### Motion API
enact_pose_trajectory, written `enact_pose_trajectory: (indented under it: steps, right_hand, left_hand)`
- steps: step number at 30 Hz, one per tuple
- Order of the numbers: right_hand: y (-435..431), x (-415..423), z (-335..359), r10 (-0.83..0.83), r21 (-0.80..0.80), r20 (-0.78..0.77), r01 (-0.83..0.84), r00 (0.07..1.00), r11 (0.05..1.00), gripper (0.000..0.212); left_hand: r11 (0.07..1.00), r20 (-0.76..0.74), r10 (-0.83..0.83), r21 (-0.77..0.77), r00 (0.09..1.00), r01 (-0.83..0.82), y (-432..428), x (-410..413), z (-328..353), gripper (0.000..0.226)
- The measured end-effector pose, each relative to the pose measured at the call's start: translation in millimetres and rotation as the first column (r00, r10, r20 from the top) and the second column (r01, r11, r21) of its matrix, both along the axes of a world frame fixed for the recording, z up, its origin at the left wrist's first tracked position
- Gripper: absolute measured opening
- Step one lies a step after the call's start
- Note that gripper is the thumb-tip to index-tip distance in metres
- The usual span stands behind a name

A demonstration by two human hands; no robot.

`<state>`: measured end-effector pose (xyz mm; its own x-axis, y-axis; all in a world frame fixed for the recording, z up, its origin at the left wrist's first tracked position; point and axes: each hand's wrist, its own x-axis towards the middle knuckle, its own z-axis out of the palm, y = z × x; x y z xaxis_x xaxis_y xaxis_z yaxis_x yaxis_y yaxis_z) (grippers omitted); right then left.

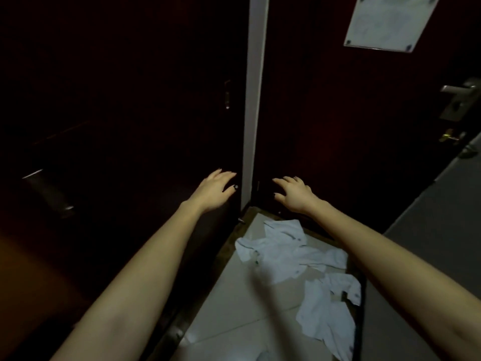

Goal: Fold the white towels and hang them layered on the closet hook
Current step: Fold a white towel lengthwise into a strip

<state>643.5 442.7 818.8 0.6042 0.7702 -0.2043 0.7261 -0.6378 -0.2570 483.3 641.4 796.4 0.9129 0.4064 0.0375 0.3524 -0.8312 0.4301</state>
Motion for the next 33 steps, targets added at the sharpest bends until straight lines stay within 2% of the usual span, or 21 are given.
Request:
enact_pose_trajectory:
  steps: [5,10,14,19,23,27,29,33]
  right_hand:
    - [-1,88,-45,-0.120,-0.032,-0.037,0.119,0.992,0.992,0.057]
    - [4,147,-125,-0.197,-0.066,-0.110,0.191,0.974,0.979,0.056]
    - [20,179,-213,-0.218,-0.140,-0.156,0.197,0.963,0.970,0.057]
    - [54,206,-348,-0.222,-0.126,-0.234,0.197,0.947,0.972,0.058]
    - [79,221,-476,-0.213,-0.120,-0.283,0.186,0.935,0.975,0.059]
    - [93,236,-603,-0.220,-0.138,-0.319,0.184,0.922,0.973,0.060]
    - [99,243,-669,-0.235,-0.157,-0.334,0.192,0.913,0.969,0.060]
    - [112,248,-776,-0.206,-0.157,-0.399,0.155,0.893,0.975,0.060]
  left_hand:
    - [0.999,-0.041,-0.036,-0.039,0.999,0.034,10,106,-39,0.052]
    - [0.991,-0.103,-0.103,-0.095,0.989,0.093,10,177,-109,0.052]
    - [0.981,-0.148,-0.120,-0.168,0.982,0.094,15,212,-195,0.049]
    - [0.921,-0.098,0.016,-0.387,0.995,-0.052,39,243,-338,0.039]
    - [0.809,-0.083,0.196,-0.549,0.977,-0.208,54,260,-470,0.040]
    - [0.724,-0.092,0.304,-0.625,0.948,-0.292,64,274,-592,0.034]
    - [0.680,-0.127,0.326,-0.657,0.937,-0.326,65,279,-655,0.033]
    - [0.528,-0.227,0.407,-0.732,0.885,-0.430,54,284,-766,0.030]
